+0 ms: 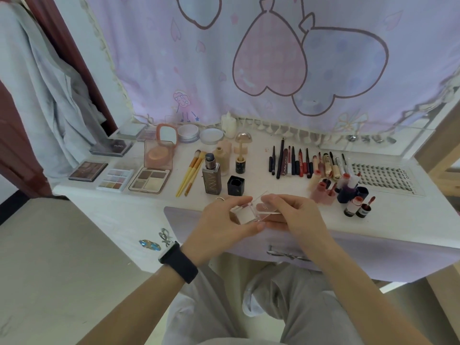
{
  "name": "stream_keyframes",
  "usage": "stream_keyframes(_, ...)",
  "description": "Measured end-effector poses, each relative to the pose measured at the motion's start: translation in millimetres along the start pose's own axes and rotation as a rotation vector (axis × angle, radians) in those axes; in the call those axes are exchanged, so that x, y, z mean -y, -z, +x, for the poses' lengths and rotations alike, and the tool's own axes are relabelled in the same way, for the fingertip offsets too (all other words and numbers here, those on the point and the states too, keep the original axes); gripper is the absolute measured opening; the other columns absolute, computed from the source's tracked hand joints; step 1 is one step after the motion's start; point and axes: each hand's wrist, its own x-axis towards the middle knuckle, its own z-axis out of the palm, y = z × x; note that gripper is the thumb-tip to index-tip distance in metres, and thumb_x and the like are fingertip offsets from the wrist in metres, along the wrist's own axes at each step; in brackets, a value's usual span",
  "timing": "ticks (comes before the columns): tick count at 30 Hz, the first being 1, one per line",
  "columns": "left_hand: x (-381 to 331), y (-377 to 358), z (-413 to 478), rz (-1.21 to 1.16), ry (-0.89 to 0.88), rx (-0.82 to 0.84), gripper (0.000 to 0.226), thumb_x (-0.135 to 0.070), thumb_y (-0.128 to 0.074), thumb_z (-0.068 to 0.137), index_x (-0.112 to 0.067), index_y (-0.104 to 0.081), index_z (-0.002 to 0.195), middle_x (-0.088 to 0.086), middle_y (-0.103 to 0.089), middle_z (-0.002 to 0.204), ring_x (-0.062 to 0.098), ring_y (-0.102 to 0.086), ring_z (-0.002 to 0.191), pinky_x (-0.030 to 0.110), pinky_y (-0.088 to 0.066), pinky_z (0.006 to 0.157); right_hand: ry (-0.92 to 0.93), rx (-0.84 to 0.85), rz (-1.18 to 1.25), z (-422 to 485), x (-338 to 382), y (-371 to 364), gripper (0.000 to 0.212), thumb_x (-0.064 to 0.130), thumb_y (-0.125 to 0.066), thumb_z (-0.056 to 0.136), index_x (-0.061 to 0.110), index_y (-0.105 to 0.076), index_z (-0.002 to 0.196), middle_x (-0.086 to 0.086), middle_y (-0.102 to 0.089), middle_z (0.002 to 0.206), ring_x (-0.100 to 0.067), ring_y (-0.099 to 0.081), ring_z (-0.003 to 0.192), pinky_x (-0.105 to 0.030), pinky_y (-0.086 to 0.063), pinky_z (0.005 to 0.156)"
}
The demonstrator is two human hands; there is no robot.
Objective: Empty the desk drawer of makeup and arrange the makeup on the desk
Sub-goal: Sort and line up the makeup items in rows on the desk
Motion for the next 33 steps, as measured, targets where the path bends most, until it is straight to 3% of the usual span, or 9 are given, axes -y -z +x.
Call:
stream_keyframes(3,0,2,-2,0.17,-0.069,-0.052,0.058,-0.047,-0.077,0.079,-0.031,-0.062,0.132,-0.014,-0.06,0.115,0.0,-0.055,0.096,0.016,-0.045,0.085,-0.015,0.014,0.0,0,-2,-6,0.014,0.02,-0.067,0.096,0.013,-0.078,0.101,-0.006,-0.08,0.092,-0.024,-0.078,0.085,-0.032,-0.064,0.073)
stream_keyframes(7,4,3,-5,0.249,-0.096,-0.066,0.057,-0.045,-0.078,0.078,-0.029,-0.064,0.131,-0.012,-0.06,0.114,0.001,-0.053,0.099,0.006,-0.037,0.081,-0.03,0.035,-0.022,-2,-7,-12,0.016,0.022,-0.067,0.097,0.013,-0.078,0.105,-0.004,-0.08,0.093,-0.022,-0.077,0.087,-0.028,-0.063,0.072)
stream_keyframes(11,11,-1,-9,0.332,-0.051,-0.101,0.06,-0.05,-0.074,0.079,-0.029,-0.062,0.134,-0.009,-0.063,0.116,0.006,-0.056,0.101,0.018,-0.043,0.087,0.021,0.073,-0.085,-6,-14,-18,0.016,0.027,-0.066,0.098,0.023,-0.08,0.106,0.001,-0.08,0.096,-0.016,-0.076,0.094,-0.026,-0.061,0.079)
stream_keyframes(18,19,5,-18,0.286,-0.02,-0.163,0.064,-0.065,-0.063,0.067,-0.033,-0.064,0.123,-0.018,-0.062,0.107,-0.001,-0.054,0.093,0.009,-0.038,0.076,0.114,0.127,-0.185,-10,-14,-24,0.015,0.037,-0.067,0.094,0.04,-0.081,0.093,0.008,-0.08,0.094,-0.011,-0.075,0.093,-0.036,-0.059,0.092)
stream_keyframes(23,34,31,-41,0.175,0.042,-0.231,0.058,-0.066,-0.068,0.069,-0.04,-0.065,0.12,-0.032,-0.057,0.101,-0.014,-0.052,0.098,0.003,-0.04,0.075,0.397,-0.048,-0.621,-10,-22,-15,0.018,0.03,-0.062,0.097,0.03,-0.077,0.107,0.024,-0.075,0.099,0.002,-0.069,0.091,-0.019,-0.054,0.085)
stream_keyframes(25,39,51,-47,0.157,0.05,-0.291,0.053,-0.063,-0.073,0.072,-0.042,-0.064,0.119,-0.032,-0.058,0.102,-0.013,-0.052,0.099,0.007,-0.042,0.075,0.547,-0.156,-0.835,-7,-27,-15,0.018,0.02,-0.064,0.096,0.022,-0.075,0.111,0.013,-0.073,0.109,-0.007,-0.065,0.099,-0.019,-0.048,0.087)
stream_keyframes(27,41,74,-49,0.144,0.064,-0.359,0.048,-0.062,-0.076,0.072,-0.045,-0.064,0.115,-0.032,-0.06,0.103,-0.012,-0.055,0.096,0.007,-0.043,0.073,0.649,-0.238,-1.017,-2,-32,-17,0.022,0.01,-0.066,0.093,0.011,-0.074,0.114,-0.003,-0.071,0.119,-0.024,-0.06,0.112,-0.031,-0.048,0.093)
stream_keyframes(30,49,112,-36,0.111,0.123,-0.467,0.039,-0.051,-0.081,0.075,-0.045,-0.064,0.109,-0.031,-0.063,0.1,-0.013,-0.057,0.09,0.001,-0.04,0.068,0.645,-0.268,-1.213,9,-38,-20,0.032,0.007,-0.068,0.09,0.001,-0.069,0.122,-0.017,-0.064,0.133,-0.039,-0.056,0.122,-0.049,-0.052,0.094)
stream_keyframes(33,64,151,-9,0.08,0.227,-0.553,0.041,-0.045,-0.081,0.077,-0.033,-0.067,0.114,-0.026,-0.064,0.102,-0.005,-0.059,0.088,0.009,-0.04,0.071,0.615,-0.249,-1.281,18,-43,-21,0.035,0.009,-0.068,0.09,0.001,-0.068,0.124,-0.019,-0.062,0.135,-0.04,-0.057,0.123,-0.052,-0.053,0.093)
